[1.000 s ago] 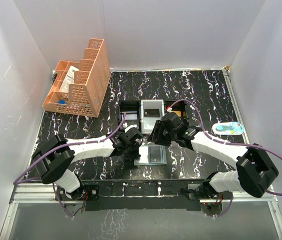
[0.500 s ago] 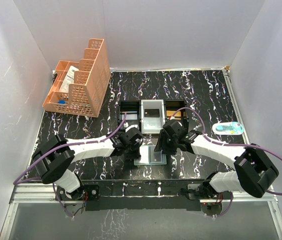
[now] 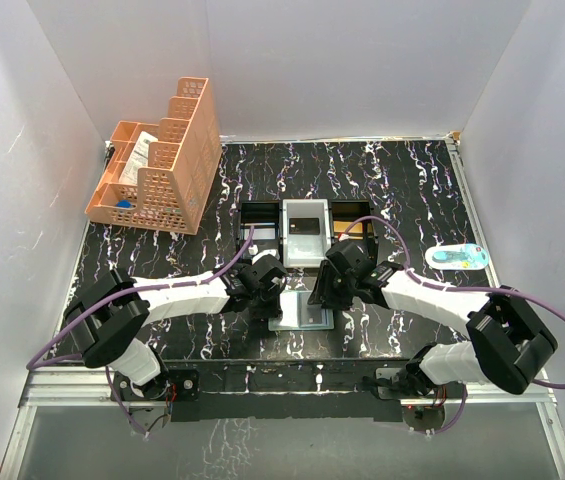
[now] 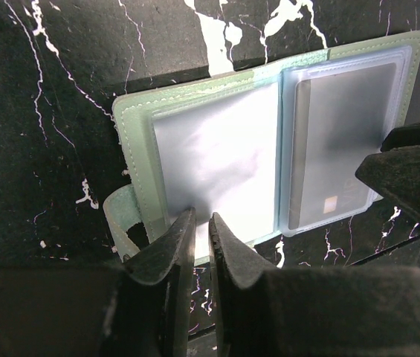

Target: Take the credit cards out of the card holder

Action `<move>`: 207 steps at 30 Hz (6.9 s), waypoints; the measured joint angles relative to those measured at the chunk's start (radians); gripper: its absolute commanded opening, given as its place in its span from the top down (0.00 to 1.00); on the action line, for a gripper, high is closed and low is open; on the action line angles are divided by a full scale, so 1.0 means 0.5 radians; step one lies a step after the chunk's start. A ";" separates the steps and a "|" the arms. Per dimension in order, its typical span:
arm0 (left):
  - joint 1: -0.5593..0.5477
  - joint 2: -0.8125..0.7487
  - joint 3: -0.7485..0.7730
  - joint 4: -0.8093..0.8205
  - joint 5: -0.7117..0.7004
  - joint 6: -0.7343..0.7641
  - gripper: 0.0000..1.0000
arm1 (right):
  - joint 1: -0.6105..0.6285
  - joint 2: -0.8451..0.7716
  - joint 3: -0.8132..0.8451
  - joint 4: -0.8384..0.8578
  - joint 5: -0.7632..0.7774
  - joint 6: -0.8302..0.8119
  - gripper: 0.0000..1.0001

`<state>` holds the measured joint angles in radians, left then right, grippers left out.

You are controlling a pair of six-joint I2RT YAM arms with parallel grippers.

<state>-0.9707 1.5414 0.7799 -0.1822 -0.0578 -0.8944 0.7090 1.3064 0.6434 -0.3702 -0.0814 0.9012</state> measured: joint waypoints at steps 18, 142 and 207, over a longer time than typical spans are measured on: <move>0.000 0.023 0.027 -0.027 0.005 0.049 0.88 | -0.008 0.059 -0.027 0.129 -0.105 0.044 0.61; 0.108 -0.040 -0.027 -0.050 0.074 -0.014 0.90 | 0.011 0.472 0.029 0.601 -0.486 0.139 0.73; 0.102 -0.374 -0.006 -0.349 -0.041 0.096 0.63 | 0.153 0.336 0.442 -0.111 0.070 -0.021 0.71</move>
<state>-0.9195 1.3544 0.7769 -0.3569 -0.0784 -0.8463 0.7856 1.4742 0.8642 -0.4255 -0.0463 0.8909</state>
